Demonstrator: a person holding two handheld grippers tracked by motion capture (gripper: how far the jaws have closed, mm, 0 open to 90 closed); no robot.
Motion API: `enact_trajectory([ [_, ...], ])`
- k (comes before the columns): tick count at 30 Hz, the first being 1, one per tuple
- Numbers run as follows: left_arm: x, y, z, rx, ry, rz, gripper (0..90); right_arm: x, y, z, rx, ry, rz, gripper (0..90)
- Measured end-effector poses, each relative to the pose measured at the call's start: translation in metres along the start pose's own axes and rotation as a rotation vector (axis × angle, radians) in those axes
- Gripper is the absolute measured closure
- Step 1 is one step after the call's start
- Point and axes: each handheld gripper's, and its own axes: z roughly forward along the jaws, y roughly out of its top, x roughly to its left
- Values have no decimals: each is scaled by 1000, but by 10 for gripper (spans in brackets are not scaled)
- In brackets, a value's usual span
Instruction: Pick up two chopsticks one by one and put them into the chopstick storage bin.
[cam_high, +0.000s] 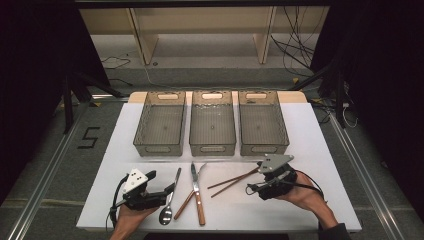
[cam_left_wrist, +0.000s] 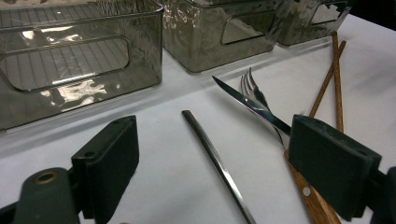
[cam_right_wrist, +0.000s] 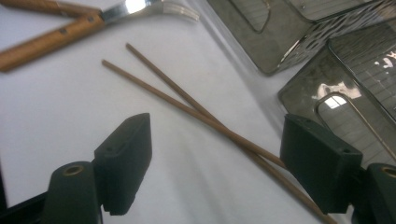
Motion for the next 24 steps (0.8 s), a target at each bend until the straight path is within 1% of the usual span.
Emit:
enact_trajectory([
  [1,0,0,0,0,0,0,161,-1,5,6,38,12,-35,271],
  [4,0,0,0,0,1,-1,161,-2,9,16,88,16,-87,284],
  [6,0,0,0,2,-1,-1,161,-3,11,22,114,9,-103,300],
  [9,0,0,0,5,1,0,161,-5,14,30,150,21,-138,325],
  [11,0,0,1,5,1,3,162,-4,16,35,183,20,-163,342],
  [13,0,0,0,6,2,1,161,-4,17,40,203,23,-199,354],
  [18,1,0,0,6,4,-1,161,-4,20,48,242,28,-237,394],
  [24,1,0,0,7,4,3,161,-10,20,54,274,42,-250,437],
])
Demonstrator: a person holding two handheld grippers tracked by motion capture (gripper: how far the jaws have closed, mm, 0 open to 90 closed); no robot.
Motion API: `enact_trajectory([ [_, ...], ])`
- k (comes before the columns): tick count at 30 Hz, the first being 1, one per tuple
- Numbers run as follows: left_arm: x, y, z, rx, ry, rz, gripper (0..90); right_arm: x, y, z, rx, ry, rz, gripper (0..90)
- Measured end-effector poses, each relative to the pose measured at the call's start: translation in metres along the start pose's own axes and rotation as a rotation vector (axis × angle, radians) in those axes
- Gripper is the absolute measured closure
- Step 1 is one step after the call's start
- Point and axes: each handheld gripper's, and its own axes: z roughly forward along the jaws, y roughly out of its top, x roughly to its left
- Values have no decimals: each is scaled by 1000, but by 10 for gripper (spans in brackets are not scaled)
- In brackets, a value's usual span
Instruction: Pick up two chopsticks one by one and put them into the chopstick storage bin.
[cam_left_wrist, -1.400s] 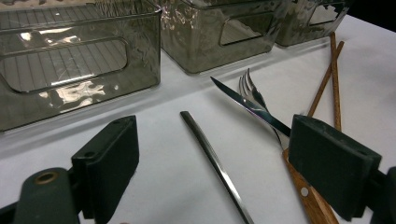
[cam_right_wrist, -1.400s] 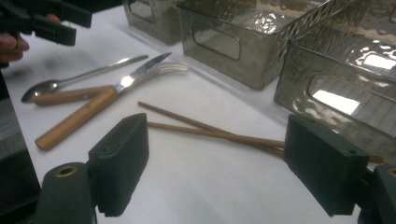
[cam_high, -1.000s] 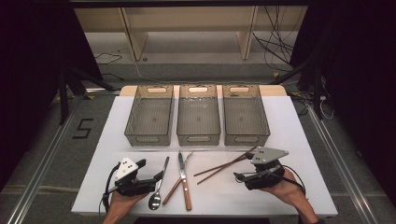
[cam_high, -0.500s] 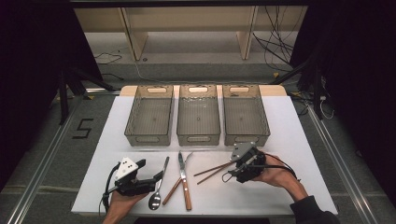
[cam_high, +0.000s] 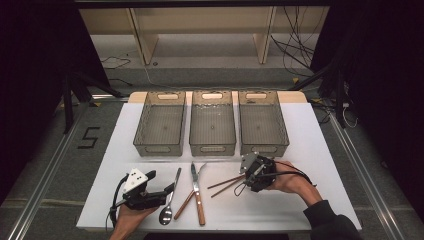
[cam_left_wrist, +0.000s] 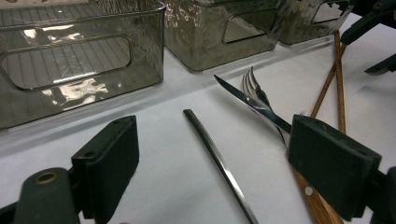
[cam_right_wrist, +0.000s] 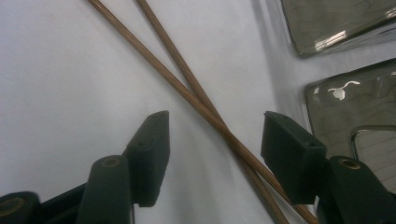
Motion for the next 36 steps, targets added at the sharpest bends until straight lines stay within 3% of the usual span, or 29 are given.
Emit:
enact_trajectory([
  [17,0,0,1,0,-2,0,161,-14,4,18,76,86,-41,525],
  [25,0,0,1,1,-2,1,162,-17,5,19,95,91,-62,601],
  [36,0,0,0,4,-3,4,162,-12,8,19,114,75,-136,714],
])
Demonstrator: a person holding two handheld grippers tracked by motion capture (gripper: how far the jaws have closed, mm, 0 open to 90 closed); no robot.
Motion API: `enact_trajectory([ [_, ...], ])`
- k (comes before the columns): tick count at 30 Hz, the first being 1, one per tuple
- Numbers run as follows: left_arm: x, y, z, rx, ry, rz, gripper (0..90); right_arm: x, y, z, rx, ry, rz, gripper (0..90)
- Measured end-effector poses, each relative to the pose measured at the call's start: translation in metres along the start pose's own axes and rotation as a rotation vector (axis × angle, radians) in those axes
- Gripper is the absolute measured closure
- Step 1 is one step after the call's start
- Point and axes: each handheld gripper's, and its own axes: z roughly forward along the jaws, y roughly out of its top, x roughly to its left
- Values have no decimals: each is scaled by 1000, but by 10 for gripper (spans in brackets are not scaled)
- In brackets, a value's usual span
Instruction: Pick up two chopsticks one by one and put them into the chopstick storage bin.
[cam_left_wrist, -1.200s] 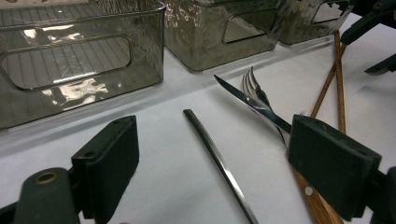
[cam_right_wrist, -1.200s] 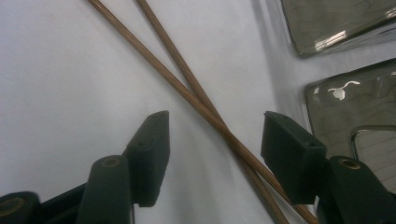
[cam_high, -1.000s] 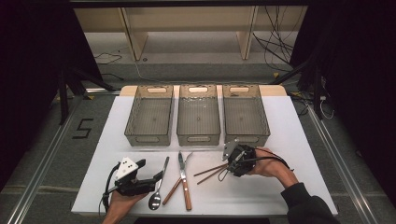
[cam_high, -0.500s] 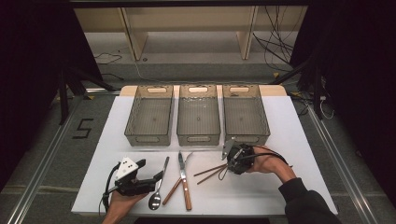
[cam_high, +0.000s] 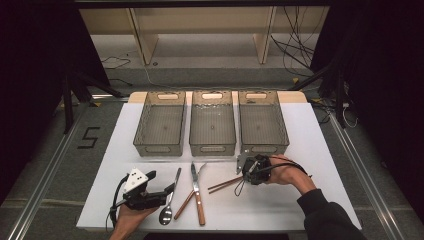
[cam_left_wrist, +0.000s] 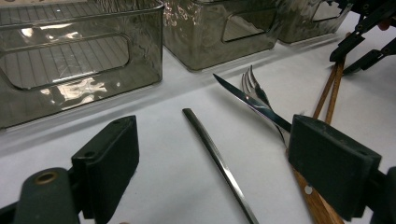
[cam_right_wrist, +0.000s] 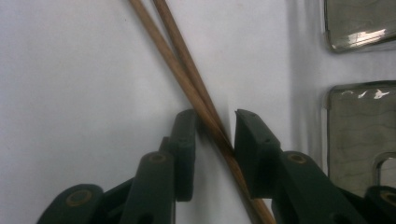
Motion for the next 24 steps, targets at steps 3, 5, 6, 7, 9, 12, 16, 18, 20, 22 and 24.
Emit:
enact_trajectory([
  [3,0,0,0,3,-2,0,161,2,0,0,0,-10,-23,739],
  [5,0,0,0,4,-2,0,162,3,0,-1,-2,-16,-31,762],
  [6,0,0,1,4,-1,0,162,3,0,-1,-4,-18,-36,779],
  [7,0,0,1,4,-2,-1,161,3,0,-1,-6,-19,-37,792],
  [9,-1,0,1,5,-3,1,161,3,0,-2,-10,-19,-46,810],
  [12,-1,0,1,6,-3,0,161,3,0,-3,-7,-12,-51,845],
  [16,0,0,1,8,-5,4,162,3,0,-2,-8,-6,-53,848],
  [18,-1,0,2,8,-4,3,161,2,1,-2,-4,-3,-51,850],
  [20,-1,0,1,9,-4,4,162,2,1,-2,2,-3,-57,852],
  [22,-1,0,1,9,-4,3,161,2,2,-3,6,-5,-55,855],
  [24,0,0,1,9,-3,-1,161,2,1,-3,0,-8,-45,856],
])
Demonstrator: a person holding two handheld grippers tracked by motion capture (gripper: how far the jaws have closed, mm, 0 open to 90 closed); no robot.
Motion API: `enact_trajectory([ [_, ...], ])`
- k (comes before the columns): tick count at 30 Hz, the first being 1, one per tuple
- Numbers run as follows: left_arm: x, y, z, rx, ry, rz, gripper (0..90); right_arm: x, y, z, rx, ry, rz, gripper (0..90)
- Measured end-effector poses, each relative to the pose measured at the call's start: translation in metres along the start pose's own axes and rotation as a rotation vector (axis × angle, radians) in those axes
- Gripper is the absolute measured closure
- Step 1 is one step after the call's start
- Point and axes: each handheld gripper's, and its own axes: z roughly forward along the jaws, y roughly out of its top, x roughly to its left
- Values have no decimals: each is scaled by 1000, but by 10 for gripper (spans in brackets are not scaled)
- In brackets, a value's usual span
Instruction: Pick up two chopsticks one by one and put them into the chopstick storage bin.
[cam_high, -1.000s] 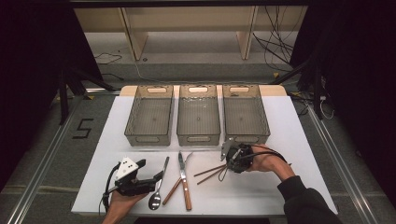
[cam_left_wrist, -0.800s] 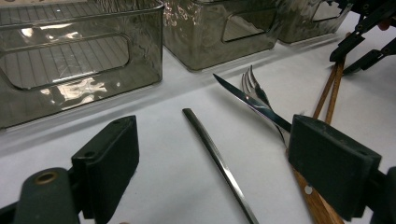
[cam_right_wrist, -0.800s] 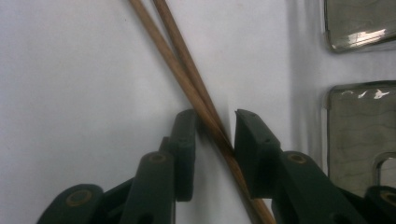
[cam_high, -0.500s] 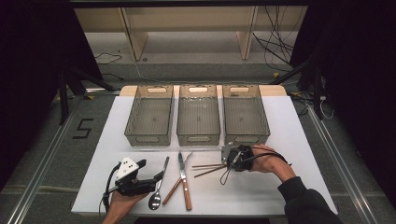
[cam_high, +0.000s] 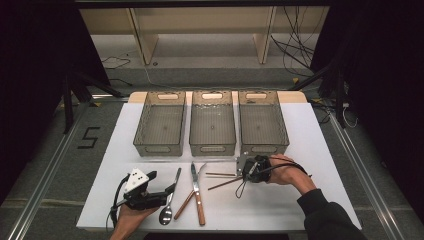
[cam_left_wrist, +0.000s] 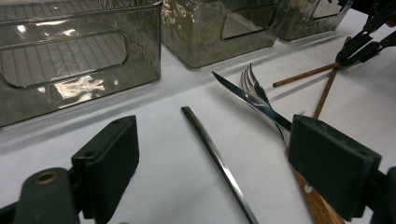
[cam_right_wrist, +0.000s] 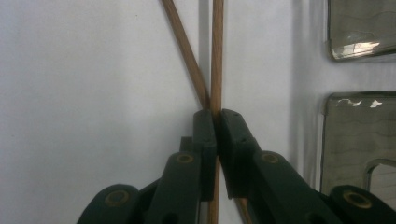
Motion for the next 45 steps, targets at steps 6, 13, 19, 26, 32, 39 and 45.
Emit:
enact_trajectory([
  [6,0,0,0,-1,2,1,161,-2,-2,-12,-55,-17,46,857],
  [13,0,0,0,0,4,-2,161,-4,-4,-23,-143,-46,155,857],
  [19,0,3,-1,-3,-1,-22,161,0,5,-38,-288,-44,311,857],
  [26,-6,13,-1,7,-26,-61,161,5,11,-47,-461,24,475,857],
  [32,-16,29,3,14,-68,-95,163,13,18,-46,-483,31,513,856],
  [39,-28,47,15,52,-94,-95,166,21,28,-52,-512,18,535,856],
  [45,-34,62,22,57,-129,-139,174,29,40,-54,-553,6,568,856],
])
